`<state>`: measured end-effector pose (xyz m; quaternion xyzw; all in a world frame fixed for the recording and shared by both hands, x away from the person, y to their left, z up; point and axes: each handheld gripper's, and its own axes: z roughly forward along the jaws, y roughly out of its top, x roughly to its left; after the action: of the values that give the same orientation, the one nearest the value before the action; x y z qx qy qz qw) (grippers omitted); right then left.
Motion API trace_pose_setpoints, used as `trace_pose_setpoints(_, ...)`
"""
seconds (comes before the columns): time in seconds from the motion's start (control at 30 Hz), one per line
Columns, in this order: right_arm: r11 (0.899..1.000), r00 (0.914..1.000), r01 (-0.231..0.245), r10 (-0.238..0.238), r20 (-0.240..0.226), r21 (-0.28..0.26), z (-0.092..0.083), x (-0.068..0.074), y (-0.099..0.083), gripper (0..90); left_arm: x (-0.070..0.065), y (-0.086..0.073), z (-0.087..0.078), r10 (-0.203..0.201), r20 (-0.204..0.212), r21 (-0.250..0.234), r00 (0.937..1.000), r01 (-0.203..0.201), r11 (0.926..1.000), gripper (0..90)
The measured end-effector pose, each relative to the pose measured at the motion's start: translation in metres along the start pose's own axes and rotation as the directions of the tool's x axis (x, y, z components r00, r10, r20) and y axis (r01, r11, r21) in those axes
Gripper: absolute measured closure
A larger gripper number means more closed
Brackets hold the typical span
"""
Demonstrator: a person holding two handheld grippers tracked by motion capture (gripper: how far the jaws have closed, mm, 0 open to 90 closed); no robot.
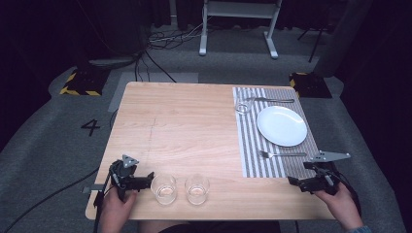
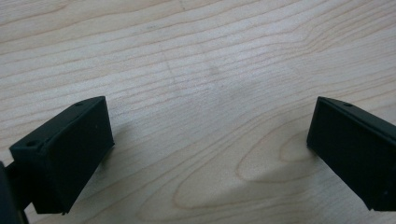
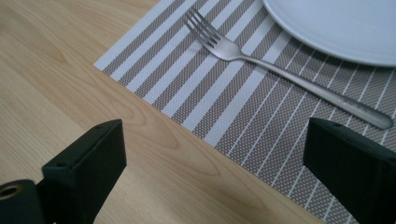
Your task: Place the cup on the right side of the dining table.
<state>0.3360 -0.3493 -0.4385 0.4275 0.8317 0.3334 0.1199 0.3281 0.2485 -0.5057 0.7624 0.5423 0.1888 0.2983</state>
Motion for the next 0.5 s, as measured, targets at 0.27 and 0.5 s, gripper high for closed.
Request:
trace_pose_setpoints(0.27,1.0,0.9994,0.002,-0.002,0.036,-0.004,0.013,-0.001,-0.026,6.1,0.0,0.0,0.0,0.0,0.0,0.0,1.0,0.0,1.0,0.5)
trace_pose_setpoints(0.5,0.998,0.9974,0.02,-0.016,0.07,-0.054,0.019,0.002,-0.037,4.1,0.0,0.0,0.0,0.0,0.0,0.0,1.0,0.0,1.0,0.5)
